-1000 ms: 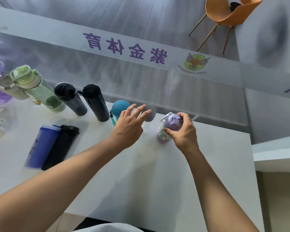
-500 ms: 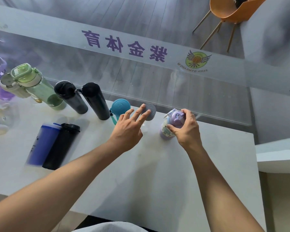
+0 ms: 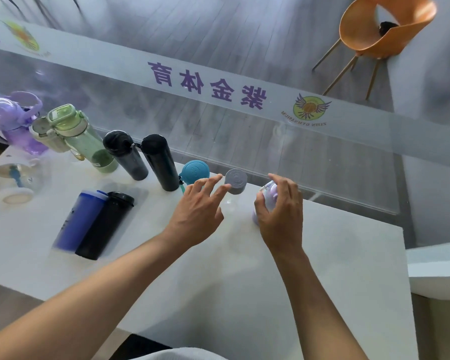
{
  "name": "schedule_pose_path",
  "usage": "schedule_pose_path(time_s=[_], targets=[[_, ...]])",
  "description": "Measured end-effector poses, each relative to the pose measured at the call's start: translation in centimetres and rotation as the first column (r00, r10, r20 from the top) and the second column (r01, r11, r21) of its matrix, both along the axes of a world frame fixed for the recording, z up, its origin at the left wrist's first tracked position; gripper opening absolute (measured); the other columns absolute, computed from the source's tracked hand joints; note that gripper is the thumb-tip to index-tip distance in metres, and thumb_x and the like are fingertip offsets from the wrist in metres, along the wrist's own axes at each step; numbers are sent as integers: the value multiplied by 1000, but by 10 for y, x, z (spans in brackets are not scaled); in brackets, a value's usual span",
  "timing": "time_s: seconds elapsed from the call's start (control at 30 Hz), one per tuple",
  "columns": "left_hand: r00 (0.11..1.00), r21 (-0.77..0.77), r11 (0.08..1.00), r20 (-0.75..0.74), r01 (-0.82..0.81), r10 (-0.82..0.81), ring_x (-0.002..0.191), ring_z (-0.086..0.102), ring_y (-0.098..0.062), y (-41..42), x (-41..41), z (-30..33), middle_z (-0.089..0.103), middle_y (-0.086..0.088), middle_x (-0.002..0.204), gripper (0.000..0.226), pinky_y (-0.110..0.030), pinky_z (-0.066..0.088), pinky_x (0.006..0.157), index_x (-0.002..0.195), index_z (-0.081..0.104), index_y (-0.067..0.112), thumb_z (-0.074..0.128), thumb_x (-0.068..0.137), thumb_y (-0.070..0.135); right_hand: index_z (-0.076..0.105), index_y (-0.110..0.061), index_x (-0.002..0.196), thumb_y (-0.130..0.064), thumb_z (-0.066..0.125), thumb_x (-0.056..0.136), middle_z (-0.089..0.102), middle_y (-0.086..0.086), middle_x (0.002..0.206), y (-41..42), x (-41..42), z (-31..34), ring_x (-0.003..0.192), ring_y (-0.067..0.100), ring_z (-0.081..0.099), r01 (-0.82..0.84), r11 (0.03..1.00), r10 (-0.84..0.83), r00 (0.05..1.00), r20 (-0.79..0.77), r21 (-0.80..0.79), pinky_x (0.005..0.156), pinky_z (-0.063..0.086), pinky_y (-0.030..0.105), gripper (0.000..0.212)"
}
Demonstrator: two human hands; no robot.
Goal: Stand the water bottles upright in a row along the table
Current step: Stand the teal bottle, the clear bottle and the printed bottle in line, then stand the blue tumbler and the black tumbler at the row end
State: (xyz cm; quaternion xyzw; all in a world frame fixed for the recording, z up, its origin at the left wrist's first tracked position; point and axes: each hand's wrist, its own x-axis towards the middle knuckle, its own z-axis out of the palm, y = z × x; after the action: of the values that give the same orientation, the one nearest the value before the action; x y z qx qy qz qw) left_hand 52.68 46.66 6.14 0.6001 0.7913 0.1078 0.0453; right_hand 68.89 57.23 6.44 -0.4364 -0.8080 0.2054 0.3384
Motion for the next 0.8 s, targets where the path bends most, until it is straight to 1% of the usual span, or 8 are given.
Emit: schedule_pose_path(time_s=[0.07, 0.17, 0.2, 0.33, 0.4, 0.53, 0.63, 0.8], targets=[[1000, 16, 1000, -8, -24, 24, 127, 45, -33, -16, -2, 2, 45, -10, 146, 50, -47, 40, 103, 133, 53, 18, 64, 83, 21, 60, -11, 125, -23, 64, 90, 63, 7, 121, -15, -11, -2, 115, 25, 54, -44, 999, 44, 999, 16, 6, 105, 44, 39, 38], [995, 11, 996, -14, -94, 94, 125, 47, -33, -43, -11, 3, 48, -11, 143, 45, -45, 42, 102, 129, 56, 18, 64, 84, 21, 60, -14, 127, -26, 66, 89, 65, 6, 124, -41, -32, -8, 114, 22, 58, -109, 993, 111, 993, 36, -52, 102, 44, 31, 40], [993, 11, 993, -14, -120, 120, 124, 47, -32, -53, -16, 3, 50, -10, 142, 45, -44, 42, 101, 128, 57, 18, 63, 84, 21, 60, -15, 127, -26, 67, 89, 65, 5, 125, -49, -40, -10, 113, 22, 59, -139, 987, 142, 989, 39, -78, 101, 45, 31, 40], [977, -11, 978, 16, -210, 211, 119, 50, -30, -93, -41, -5, 54, -7, 135, 43, -44, 44, 98, 126, 59, 19, 64, 83, 20, 60, -17, 128, -24, 68, 89, 64, 5, 124, -83, -74, -21, 110, 22, 61, -236, 954, 255, 963, 85, -185, 100, 51, 38, 40], [968, -36, 968, 24, -248, 248, 117, 51, -28, -114, -59, -13, 56, -6, 132, 43, -43, 44, 98, 125, 60, 21, 65, 82, 20, 59, -19, 129, -25, 69, 89, 63, 5, 123, -100, -91, -29, 109, 21, 61, -261, 938, 291, 950, 113, -227, 101, 51, 37, 41], [957, -74, 955, 38, -286, 289, 112, 53, -25, -155, -100, -27, 58, -2, 126, 41, -40, 45, 94, 121, 61, 22, 66, 80, 21, 56, -24, 132, -28, 70, 90, 60, 0, 125, -133, -128, -44, 108, 15, 60, -281, 913, 335, 930, 151, -294, 98, 53, 34, 45], [950, -78, 951, 64, -299, 304, 106, 54, -27, -184, -134, -36, 60, -1, 119, 39, -41, 46, 88, 115, 63, 20, 68, 77, 18, 54, -26, 134, -30, 66, 92, 58, -3, 127, -156, -157, -52, 111, 13, 58, -285, 895, 360, 915, 182, -343, 98, 53, 34, 44], [941, -107, 943, 88, -316, 326, 104, 55, -31, -219, -192, -54, 61, -4, 116, 38, -43, 45, 89, 114, 64, 18, 67, 76, 18, 52, -26, 136, -31, 59, 94, 55, -3, 125, -186, -205, -62, 113, 13, 55, -255, 860, 380, 898, 222, -442, 101, 49, 36, 43]])
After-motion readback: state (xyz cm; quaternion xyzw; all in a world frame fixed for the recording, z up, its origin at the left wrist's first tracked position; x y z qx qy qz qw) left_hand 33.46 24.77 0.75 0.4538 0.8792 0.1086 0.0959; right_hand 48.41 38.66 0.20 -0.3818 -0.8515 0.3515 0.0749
